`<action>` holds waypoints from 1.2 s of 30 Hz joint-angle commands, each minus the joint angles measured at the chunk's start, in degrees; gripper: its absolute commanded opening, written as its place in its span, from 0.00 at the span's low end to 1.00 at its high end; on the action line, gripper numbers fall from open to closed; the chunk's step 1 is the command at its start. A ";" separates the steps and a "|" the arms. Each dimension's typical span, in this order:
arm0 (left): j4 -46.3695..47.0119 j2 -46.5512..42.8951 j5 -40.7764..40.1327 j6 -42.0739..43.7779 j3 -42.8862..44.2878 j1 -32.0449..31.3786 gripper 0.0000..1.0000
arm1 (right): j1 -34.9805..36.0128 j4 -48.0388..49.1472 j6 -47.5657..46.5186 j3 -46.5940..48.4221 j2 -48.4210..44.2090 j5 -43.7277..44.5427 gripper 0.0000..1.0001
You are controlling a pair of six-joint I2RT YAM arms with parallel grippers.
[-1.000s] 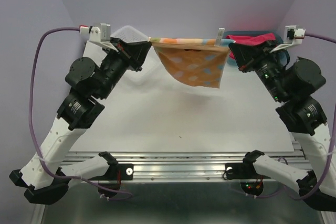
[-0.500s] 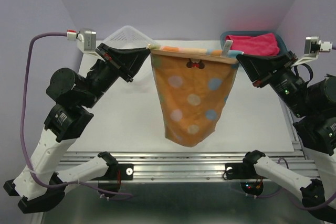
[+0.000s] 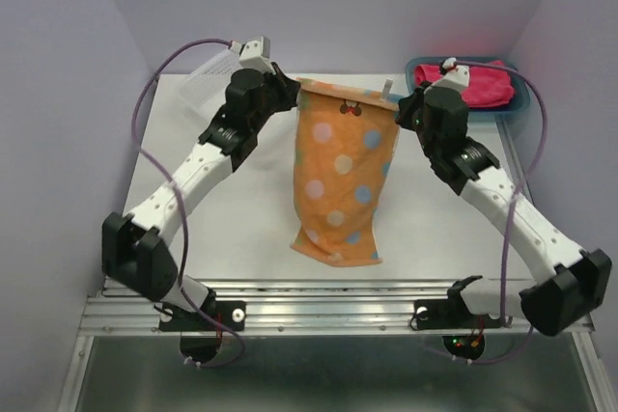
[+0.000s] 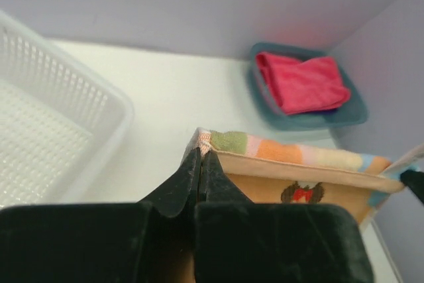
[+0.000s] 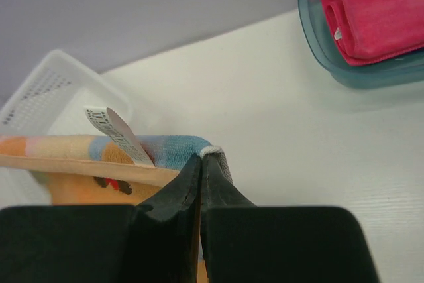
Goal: Fold and stack the towels
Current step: Flatten out the crumpled towel, then fold the towel
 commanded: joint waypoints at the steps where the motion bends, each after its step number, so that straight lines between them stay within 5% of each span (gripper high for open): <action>1: 7.56 12.45 6.85 0.07 3.42 5.53 0.00 | -10.33 12.13 0.23 1.14 8.77 -3.66 0.01; 10: 5.37 30.06 8.36 2.80 19.69 6.60 0.00 | -18.89 15.58 -0.73 7.65 26.44 -12.47 0.01; 17: 4.93 33.59 9.86 2.89 21.29 6.60 0.00 | -21.35 14.53 -0.29 9.67 30.41 -17.40 0.01; 36: 8.53 12.17 5.91 -0.27 -10.16 2.82 0.00 | -21.26 8.20 9.11 -16.14 11.70 -34.27 0.01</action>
